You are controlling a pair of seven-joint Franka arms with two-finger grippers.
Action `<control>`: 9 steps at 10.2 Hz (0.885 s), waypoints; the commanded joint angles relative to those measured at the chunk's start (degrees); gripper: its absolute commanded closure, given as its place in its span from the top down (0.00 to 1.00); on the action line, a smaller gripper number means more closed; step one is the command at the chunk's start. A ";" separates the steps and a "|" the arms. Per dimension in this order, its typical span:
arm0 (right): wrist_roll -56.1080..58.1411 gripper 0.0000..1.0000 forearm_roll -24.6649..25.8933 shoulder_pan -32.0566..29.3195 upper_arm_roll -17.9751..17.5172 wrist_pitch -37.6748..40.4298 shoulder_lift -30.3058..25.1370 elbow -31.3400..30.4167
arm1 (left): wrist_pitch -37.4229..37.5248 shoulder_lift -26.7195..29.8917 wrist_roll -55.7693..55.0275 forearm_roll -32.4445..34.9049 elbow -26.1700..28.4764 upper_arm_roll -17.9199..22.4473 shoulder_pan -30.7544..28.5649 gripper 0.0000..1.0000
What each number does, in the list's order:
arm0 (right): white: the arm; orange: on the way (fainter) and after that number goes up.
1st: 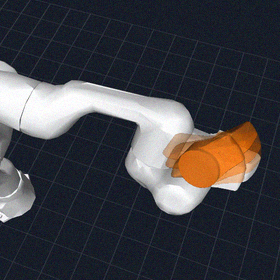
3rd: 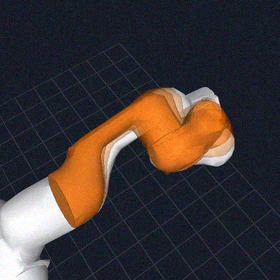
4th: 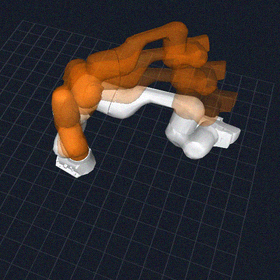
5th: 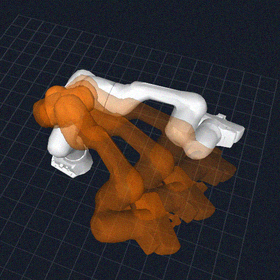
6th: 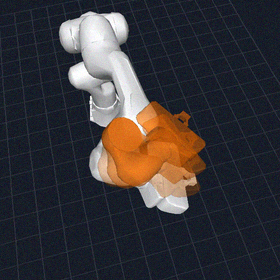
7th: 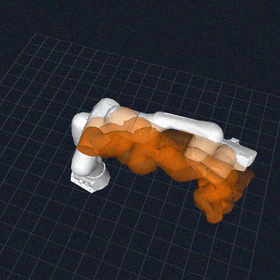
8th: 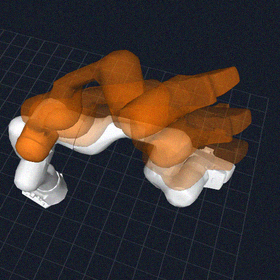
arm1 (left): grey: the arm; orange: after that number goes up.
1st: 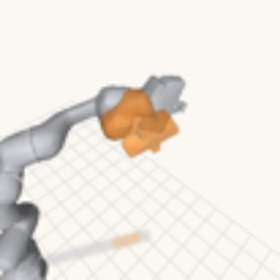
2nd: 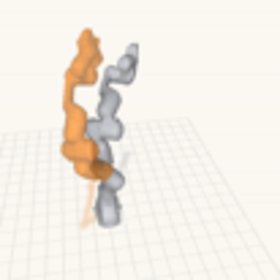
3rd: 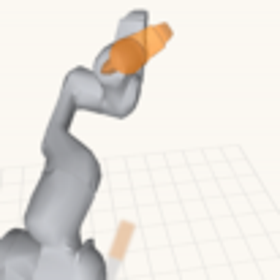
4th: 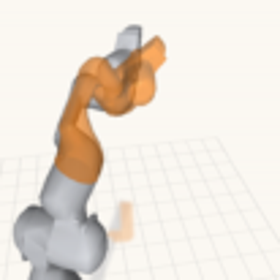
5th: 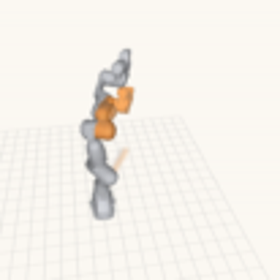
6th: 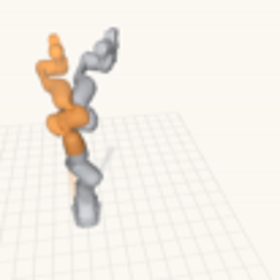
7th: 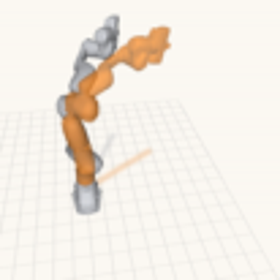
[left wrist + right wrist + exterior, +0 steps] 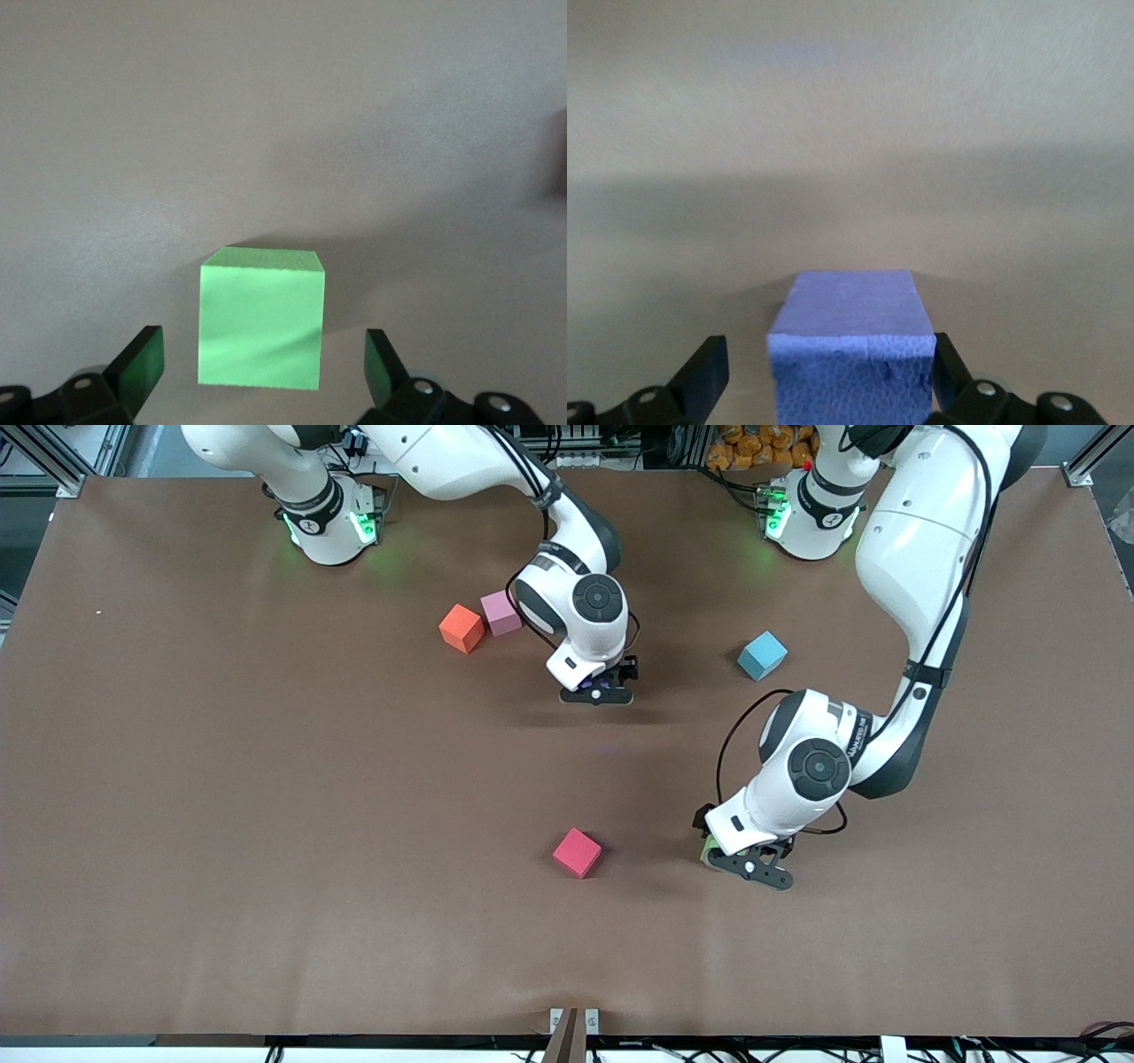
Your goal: Arrange blocks into number 1
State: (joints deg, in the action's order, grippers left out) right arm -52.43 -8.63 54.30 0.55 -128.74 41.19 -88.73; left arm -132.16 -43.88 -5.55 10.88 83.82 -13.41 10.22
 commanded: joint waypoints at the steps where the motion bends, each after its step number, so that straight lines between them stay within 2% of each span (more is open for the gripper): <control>1: -0.31 1.00 -0.51 -4.01 -0.11 4.08 -5.84 -1.71 | -3.35 -2.78 1.42 2.47 -1.11 0.49 0.94 1.00; 3: 2.75 1.00 0.10 -7.27 0.07 7.36 -9.18 -4.93 | -4.51 -4.01 1.68 6.16 -1.11 0.49 0.77 1.00; 6: 9.62 1.00 0.28 -11.58 0.07 6.66 -16.47 -16.96 | -4.68 -4.89 1.95 6.44 -1.11 0.49 0.41 1.00; 8: 9.63 1.00 0.37 -12.11 0.15 6.14 -21.47 -25.13 | -5.04 -4.98 1.86 5.82 -1.11 0.49 0.41 0.24; 9: 9.63 1.00 0.37 -12.11 0.07 3.78 -23.68 -30.05 | -5.04 -4.90 0.55 5.56 -1.11 0.40 0.67 0.00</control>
State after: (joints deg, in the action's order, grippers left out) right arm -43.30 -8.58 42.75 1.32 -121.47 24.07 -108.83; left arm -136.82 -48.18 -4.35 16.08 83.76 -13.12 10.48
